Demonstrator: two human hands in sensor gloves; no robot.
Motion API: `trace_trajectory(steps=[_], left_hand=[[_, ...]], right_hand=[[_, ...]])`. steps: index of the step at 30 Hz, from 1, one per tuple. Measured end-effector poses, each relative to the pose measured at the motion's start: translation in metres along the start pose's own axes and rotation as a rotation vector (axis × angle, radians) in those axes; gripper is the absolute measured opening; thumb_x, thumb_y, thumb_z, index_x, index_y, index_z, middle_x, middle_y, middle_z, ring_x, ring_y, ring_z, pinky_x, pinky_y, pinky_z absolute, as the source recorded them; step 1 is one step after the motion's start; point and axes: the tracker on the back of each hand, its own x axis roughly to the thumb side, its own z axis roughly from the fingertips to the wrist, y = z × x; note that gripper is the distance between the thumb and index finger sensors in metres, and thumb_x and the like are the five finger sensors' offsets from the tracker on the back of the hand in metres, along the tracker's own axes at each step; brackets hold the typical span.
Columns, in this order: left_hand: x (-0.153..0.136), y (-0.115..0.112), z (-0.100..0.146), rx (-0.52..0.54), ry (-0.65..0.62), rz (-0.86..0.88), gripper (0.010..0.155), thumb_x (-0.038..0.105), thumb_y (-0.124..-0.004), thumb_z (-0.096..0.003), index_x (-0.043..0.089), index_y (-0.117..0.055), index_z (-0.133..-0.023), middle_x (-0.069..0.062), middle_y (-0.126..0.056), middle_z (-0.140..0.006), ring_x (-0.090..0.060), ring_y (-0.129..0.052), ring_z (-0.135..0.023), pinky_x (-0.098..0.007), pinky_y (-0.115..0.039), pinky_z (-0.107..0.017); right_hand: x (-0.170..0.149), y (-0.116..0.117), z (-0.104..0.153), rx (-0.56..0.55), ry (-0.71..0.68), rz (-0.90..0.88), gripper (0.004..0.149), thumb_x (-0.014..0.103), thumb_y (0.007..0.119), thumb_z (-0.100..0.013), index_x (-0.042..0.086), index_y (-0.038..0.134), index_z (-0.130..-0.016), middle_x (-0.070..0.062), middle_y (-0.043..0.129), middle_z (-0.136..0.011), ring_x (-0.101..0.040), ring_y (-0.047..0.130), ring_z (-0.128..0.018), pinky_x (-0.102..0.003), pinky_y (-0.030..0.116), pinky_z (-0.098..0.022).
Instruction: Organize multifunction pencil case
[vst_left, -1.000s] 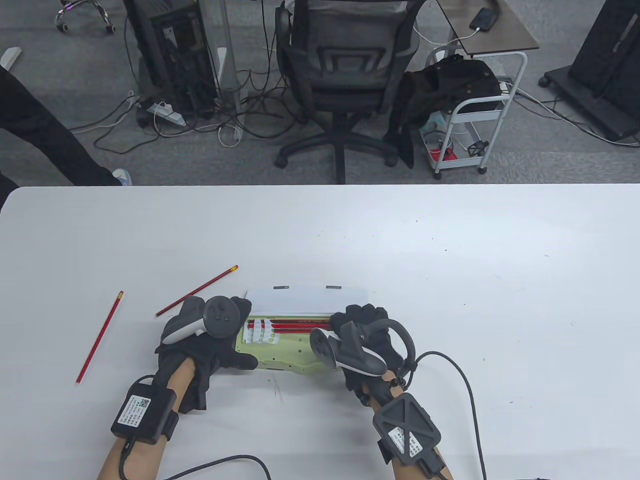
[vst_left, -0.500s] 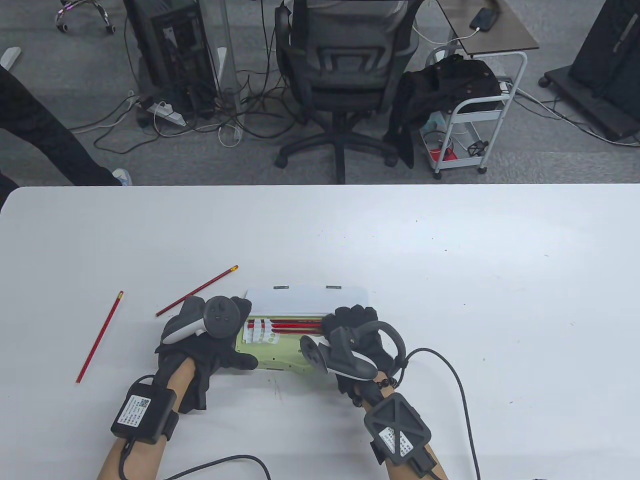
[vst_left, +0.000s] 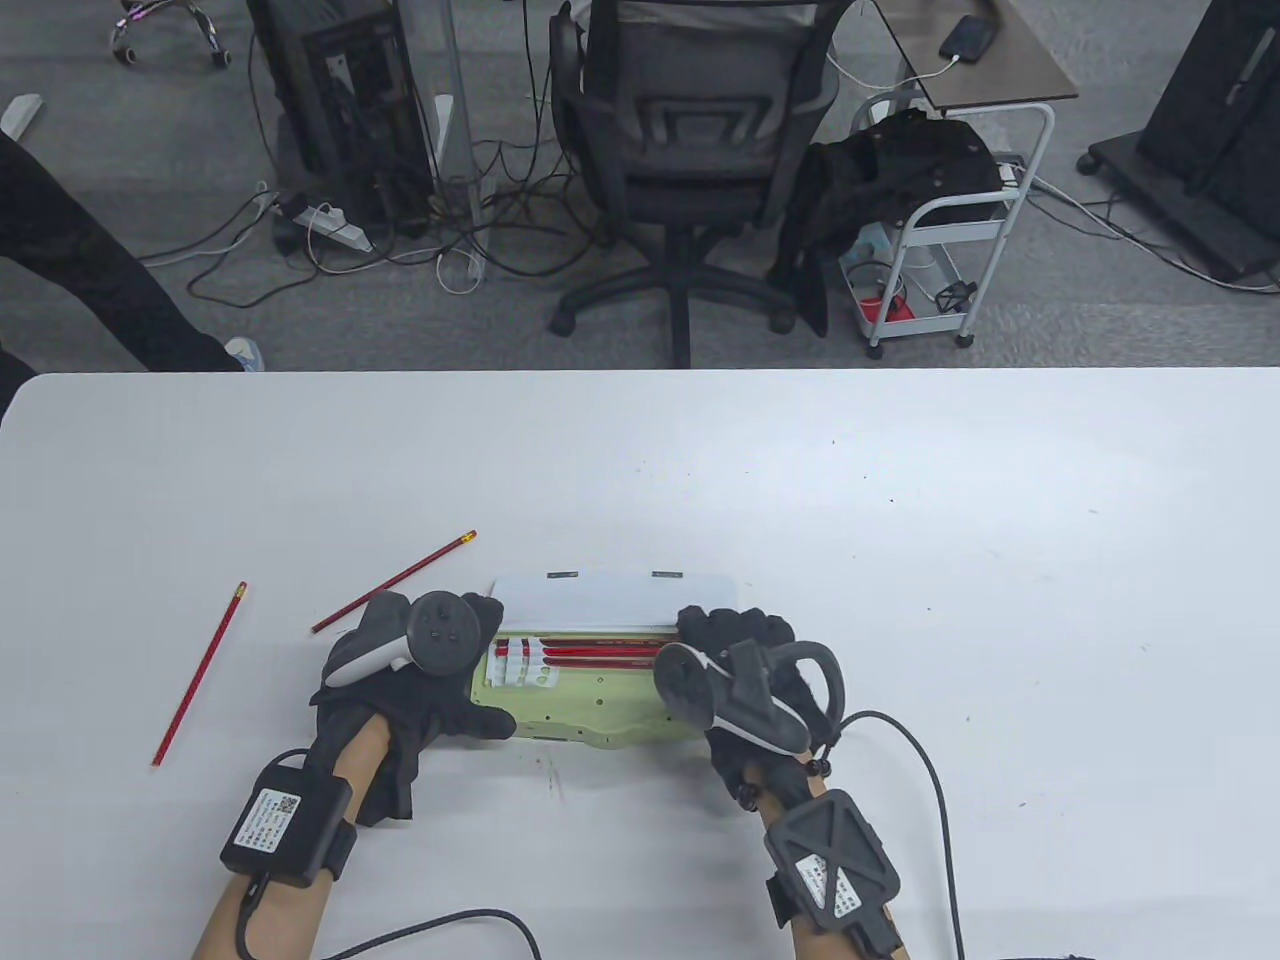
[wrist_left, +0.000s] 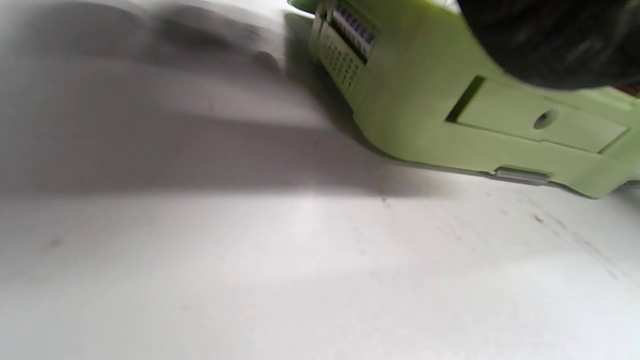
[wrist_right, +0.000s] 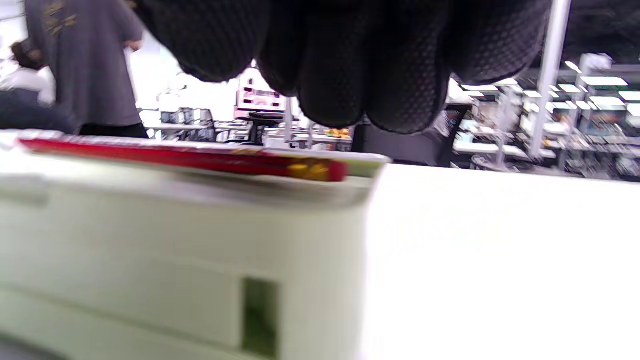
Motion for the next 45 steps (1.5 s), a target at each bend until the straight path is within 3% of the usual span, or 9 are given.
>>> trace_trajectory(steps=[5,12,26,35,45], left_hand=[[0.0,0.001,0.0,-0.004,0.0,0.003,0.12,0.067,-0.077,-0.0265,0.017,-0.011,-0.114,-0.016,-0.017,-0.126,-0.05,-0.029,-0.116,-0.079,-0.038,-0.072],[-0.001,0.0,0.0,-0.001,-0.003,0.007,0.12,0.067,-0.076,-0.0266,0.017,-0.011,-0.114,-0.016,-0.017,-0.126,-0.05,-0.029,-0.116,-0.079,-0.038,-0.072],[-0.001,0.0,0.0,0.001,-0.003,0.006,0.12,0.067,-0.076,-0.0267,0.017,-0.01,-0.114,-0.016,-0.017,-0.126,-0.05,-0.029,-0.116,-0.079,-0.038,-0.072],[0.0,0.0,0.0,-0.002,-0.002,0.004,0.12,0.067,-0.076,-0.0265,0.017,-0.011,-0.114,-0.016,-0.017,-0.126,-0.05,-0.029,-0.116,-0.079,-0.038,-0.072],[0.0,-0.001,0.0,-0.001,-0.003,0.006,0.12,0.067,-0.077,-0.0267,0.017,-0.011,-0.114,-0.016,-0.017,-0.126,-0.05,-0.029,-0.116,-0.079,-0.038,-0.072]], right_hand=[[-0.039,0.002,0.002,0.059,0.171,-0.12,0.06,0.039,0.069,-0.052,0.007,0.064,-0.103,-0.023,0.078,-0.094,-0.049,0.084,-0.083,-0.064,0.071,-0.064],[-0.046,0.011,0.003,0.108,0.24,-0.131,0.064,0.04,0.072,-0.052,0.006,0.06,-0.106,-0.026,0.075,-0.097,-0.052,0.082,-0.084,-0.064,0.071,-0.064],[-0.029,0.026,0.0,0.168,0.263,-0.084,0.068,0.042,0.069,-0.052,0.004,0.057,-0.108,-0.029,0.07,-0.1,-0.055,0.078,-0.086,-0.065,0.069,-0.064],[-0.018,0.027,-0.008,0.192,0.244,-0.097,0.078,0.047,0.07,-0.05,0.001,0.051,-0.11,-0.033,0.062,-0.103,-0.058,0.072,-0.089,-0.067,0.065,-0.066],[-0.026,0.021,-0.006,0.175,0.209,-0.147,0.076,0.046,0.069,-0.052,0.002,0.049,-0.111,-0.034,0.055,-0.107,-0.06,0.066,-0.093,-0.069,0.062,-0.067]])
